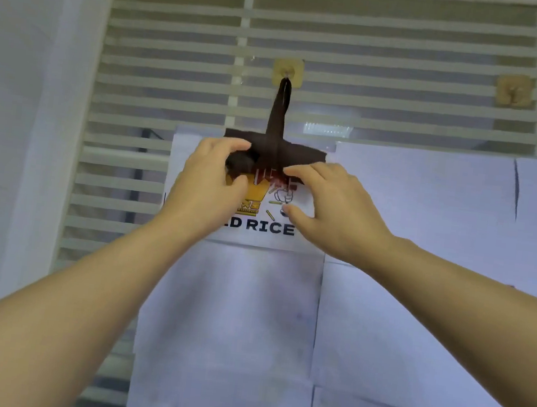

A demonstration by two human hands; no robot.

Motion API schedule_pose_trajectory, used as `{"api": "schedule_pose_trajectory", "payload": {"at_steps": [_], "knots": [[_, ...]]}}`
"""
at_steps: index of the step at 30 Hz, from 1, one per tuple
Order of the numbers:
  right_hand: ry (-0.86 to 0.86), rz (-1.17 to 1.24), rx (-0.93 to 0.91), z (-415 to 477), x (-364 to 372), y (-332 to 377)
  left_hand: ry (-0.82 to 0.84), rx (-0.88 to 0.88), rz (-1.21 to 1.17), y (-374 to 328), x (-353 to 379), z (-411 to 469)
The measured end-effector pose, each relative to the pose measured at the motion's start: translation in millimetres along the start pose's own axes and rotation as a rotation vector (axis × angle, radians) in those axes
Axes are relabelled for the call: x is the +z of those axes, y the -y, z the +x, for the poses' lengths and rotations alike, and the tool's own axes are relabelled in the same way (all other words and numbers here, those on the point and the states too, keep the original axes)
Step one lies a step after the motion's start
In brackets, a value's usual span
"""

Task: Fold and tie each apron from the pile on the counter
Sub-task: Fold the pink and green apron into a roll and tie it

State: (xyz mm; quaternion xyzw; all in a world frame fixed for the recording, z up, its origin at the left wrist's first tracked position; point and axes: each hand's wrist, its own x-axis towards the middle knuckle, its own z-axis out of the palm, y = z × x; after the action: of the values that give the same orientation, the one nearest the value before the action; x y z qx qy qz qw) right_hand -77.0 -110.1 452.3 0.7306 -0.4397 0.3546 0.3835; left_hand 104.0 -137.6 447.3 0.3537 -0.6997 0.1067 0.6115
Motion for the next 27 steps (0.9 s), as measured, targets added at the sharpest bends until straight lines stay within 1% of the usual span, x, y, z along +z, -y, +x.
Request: {"api": "schedule_pose_trajectory", "payload": {"at_steps": [3,7,9,10,13,14,18,20,22,23,26,27], "knots": [[0.085,0.136,0.029,-51,5,9,0.074,-0.062,-0.102,-17,13,-58],[0.345,0.346,0.145,-151,23,23,0.255,-0.237,-0.217,-34,49,-163],[0.433,0.449,0.211,-198,36,26,0.339,-0.315,-0.246,-36,67,-209],[0.495,0.496,0.255,-232,43,28,0.396,-0.384,-0.257,-39,77,-240],[0.672,0.564,0.351,-312,63,30,0.532,-0.537,-0.244,-42,103,-315],[0.730,0.562,0.361,-336,68,31,0.580,-0.558,-0.223,-41,110,-336],[1.053,0.574,0.312,-423,73,33,0.853,-0.652,-0.117,-41,128,-431],[1.240,0.597,0.262,-456,74,33,0.955,-0.665,-0.038,-38,130,-467],[1.386,0.588,0.222,-484,75,31,1.050,-0.633,-0.001,-37,125,-492],[1.445,0.582,0.211,-500,75,29,1.130,-0.605,0.011,-41,123,-505],[1.547,0.557,0.180,-541,71,26,1.369,-0.480,0.085,-52,117,-535],[1.542,0.547,0.165,-553,70,26,1.417,-0.445,0.110,-54,117,-542]]}}
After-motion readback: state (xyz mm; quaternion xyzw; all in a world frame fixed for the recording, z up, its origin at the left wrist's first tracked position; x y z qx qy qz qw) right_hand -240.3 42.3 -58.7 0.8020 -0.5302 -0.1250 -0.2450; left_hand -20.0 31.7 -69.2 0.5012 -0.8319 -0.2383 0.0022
